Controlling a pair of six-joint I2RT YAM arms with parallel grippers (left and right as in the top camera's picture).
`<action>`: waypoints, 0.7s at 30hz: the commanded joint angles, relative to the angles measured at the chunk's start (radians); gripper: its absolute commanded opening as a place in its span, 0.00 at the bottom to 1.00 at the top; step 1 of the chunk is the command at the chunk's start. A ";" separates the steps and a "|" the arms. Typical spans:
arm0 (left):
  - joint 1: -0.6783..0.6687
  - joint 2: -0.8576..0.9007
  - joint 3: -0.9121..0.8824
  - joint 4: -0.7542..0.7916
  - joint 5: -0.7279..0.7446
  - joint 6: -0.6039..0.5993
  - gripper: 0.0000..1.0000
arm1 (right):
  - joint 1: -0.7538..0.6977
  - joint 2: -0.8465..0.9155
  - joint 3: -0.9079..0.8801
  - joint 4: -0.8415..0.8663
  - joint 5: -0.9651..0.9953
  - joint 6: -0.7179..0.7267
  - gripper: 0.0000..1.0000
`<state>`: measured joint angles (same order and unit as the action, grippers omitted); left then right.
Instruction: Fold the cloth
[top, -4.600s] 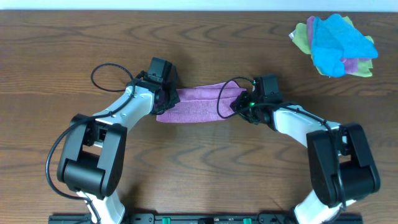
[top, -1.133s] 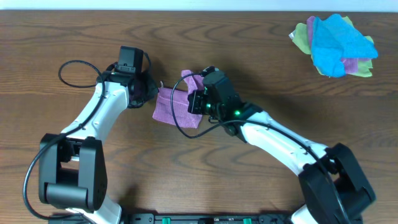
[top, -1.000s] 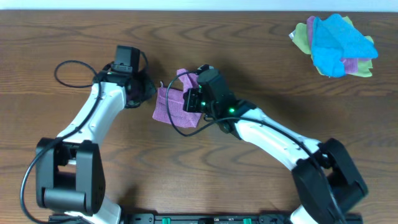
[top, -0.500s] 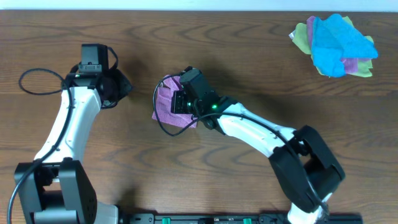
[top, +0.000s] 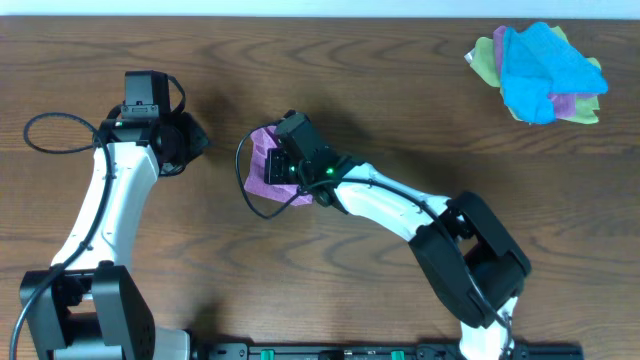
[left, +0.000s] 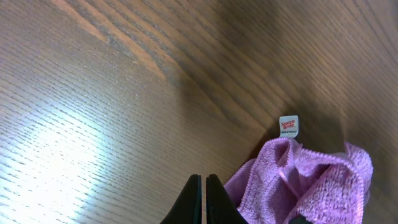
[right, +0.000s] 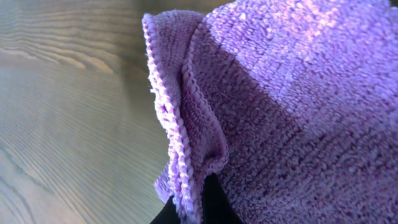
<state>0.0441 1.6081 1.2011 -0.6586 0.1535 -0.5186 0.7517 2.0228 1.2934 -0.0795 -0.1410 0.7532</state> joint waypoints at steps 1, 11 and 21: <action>0.004 -0.014 0.031 -0.011 -0.004 0.018 0.06 | 0.016 0.035 0.032 0.015 0.003 -0.006 0.01; 0.004 -0.014 0.031 -0.015 -0.004 0.018 0.06 | 0.037 0.050 0.041 0.026 0.003 -0.007 0.06; 0.004 -0.015 0.031 -0.014 -0.004 0.019 0.06 | 0.048 0.049 0.049 0.039 -0.087 -0.053 0.65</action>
<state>0.0441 1.6081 1.2011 -0.6708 0.1535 -0.5186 0.7914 2.0666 1.3140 -0.0402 -0.1822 0.7261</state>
